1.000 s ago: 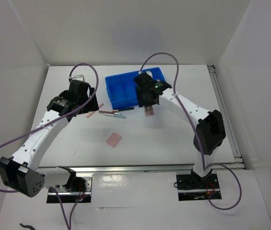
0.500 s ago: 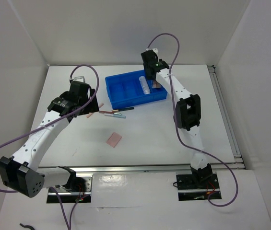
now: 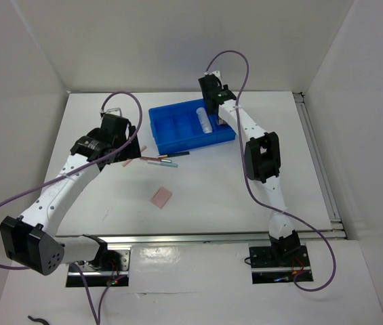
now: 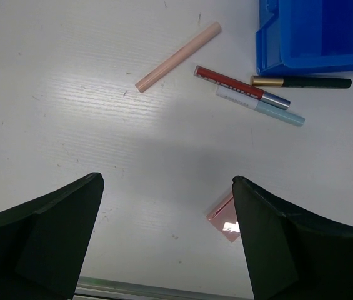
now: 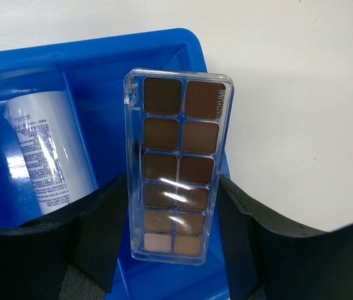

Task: Organize the makeup

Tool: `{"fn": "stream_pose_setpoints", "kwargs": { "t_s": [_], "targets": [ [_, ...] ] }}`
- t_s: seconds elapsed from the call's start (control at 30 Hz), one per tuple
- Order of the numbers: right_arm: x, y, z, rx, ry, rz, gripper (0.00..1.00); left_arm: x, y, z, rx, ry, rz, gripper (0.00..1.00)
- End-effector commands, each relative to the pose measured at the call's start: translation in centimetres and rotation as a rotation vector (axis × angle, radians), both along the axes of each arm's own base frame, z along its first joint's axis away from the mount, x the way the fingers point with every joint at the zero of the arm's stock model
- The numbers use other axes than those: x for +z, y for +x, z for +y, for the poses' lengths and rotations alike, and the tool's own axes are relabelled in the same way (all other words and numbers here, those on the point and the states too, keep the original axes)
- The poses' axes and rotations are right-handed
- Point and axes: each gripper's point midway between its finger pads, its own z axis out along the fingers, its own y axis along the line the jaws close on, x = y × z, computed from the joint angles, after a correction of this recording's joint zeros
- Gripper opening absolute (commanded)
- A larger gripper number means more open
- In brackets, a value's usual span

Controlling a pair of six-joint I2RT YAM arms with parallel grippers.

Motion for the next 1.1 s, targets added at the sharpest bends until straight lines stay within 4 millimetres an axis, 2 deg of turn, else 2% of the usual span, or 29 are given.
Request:
{"fn": "stream_pose_setpoints", "kwargs": {
  "t_s": [0.0, 0.07, 0.1, 0.13, 0.17, 0.37, 0.43, 0.47, 0.5, 0.53, 0.57, 0.63, 0.67, 0.7, 0.73, 0.77, 0.8, 0.83, 0.87, 0.9, 0.93, 0.97, 1.07],
  "targets": [
    [1.3, 1.1, 0.2, 0.002, 0.011, -0.063, 0.62, 0.5, 0.7, 0.0, -0.008, 0.018, -0.03, 0.99],
    [1.2, 1.1, 0.6, 0.011, 0.033, -0.059, 0.66, 0.5, 0.7, 0.1, -0.015, 0.025, -0.029, 0.99],
    [1.1, 1.1, 0.7, 0.018, 0.038, -0.057, 0.72, 0.5, 0.7, 0.1, -0.015, 0.025, -0.029, 0.99],
    [1.1, 1.1, 0.7, 0.018, 0.038, -0.057, 0.73, 0.5, 0.7, 0.1, -0.015, 0.025, -0.029, 0.99],
    [1.1, 0.9, 1.3, 0.027, 0.039, -0.056, 0.73, 0.5, 0.7, 0.1, -0.015, 0.025, -0.029, 0.99],
    [2.1, 1.0, 1.5, 0.034, 0.052, -0.072, 0.74, 0.5, 0.7, 0.1, -0.015, 0.025, -0.029, 1.0],
    [3.6, 0.9, 1.5, 0.029, 0.07, -0.098, 0.67, 0.9, 0.8, 0.0, -0.015, 0.022, -0.037, 1.0],
    [4.1, 0.5, 1.9, 0.031, 0.079, -0.099, 0.61, 0.9, 0.8, 0.0, -0.015, 0.022, -0.037, 1.0],
    [4.5, 0.2, 2.2, 0.029, 0.114, -0.097, 0.48, 0.9, 0.8, 0.0, -0.015, 0.022, -0.037, 1.0],
    [5.2, -0.2, 2.5, 0.033, 0.143, -0.096, 0.43, 0.9, 0.8, 0.0, -0.015, 0.022, -0.037, 1.0],
    [6.6, -1.2, 2.5, 0.035, 0.171, -0.09, 0.38, 0.9, 0.8, 0.0, -0.015, 0.022, -0.037, 1.0],
    [7.4, -3.5, 5.3, 0.081, 0.279, -0.055, 0.34, 0.8, 0.6, 0.1, -0.015, 0.025, -0.029, 1.0],
    [10.6, -5.2, 6.0, 0.112, 0.333, -0.082, 0.33, 1.1, 0.6, 0.3, -0.008, 0.029, -0.04, 1.0],
    [8.5, -7.2, 6.7, 0.131, 0.344, -0.019, 0.33, 1.0, 0.4, 0.5, -0.001, 0.04, -0.034, 1.0],
    [8.5, -9.7, 9.8, 0.202, 0.409, 0.016, 0.35, 1.3, 0.4, 0.6, 0.0, 0.037, -0.042, 1.0],
    [10.7, -12.0, 11.0, 0.251, 0.46, 0.004, 0.41, 1.3, 0.4, 0.7, 0.006, 0.044, -0.045, 1.0],
    [8.1, -14.5, 11.9, 0.275, 0.465, 0.081, 0.57, 1.2, 0.3, 1.0, 0.025, 0.05, -0.042, 1.0],
    [7.6, -17.6, 15.1, 0.334, 0.513, 0.134, 0.64, 1.1, 0.0, 1.3, 0.046, 0.051, -0.034, 1.0],
    [7.1, -19.5, 16.4, 0.358, 0.532, 0.169, 0.69, 1.3, -0.2, 1.5, 0.062, 0.05, -0.038, 1.0],
    [5.3, -21.9, 17.2, 0.376, 0.518, 0.232, 0.75, 1.5, -0.3, 1.9, 0.088, 0.059, -0.041, 1.0],
    [4.3, -23.8, 18.0, 0.365, 0.519, 0.274, 0.85, 2.0, -0.4, 1.9, 0.101, 0.047, -0.046, 1.0],
    [3.5, -26.5, 19.8, 0.4, 0.508, 0.316, 0.87, 2.0, -0.7, 2.2, 0.126, 0.047, -0.037, 1.0],
    [0.5, -30.7, 22.0, 0.422, 0.517, 0.433, 0.92, 3.0, -0.9, 2.5, 0.18, 0.027, -0.06, 1.0]
  ]
}}
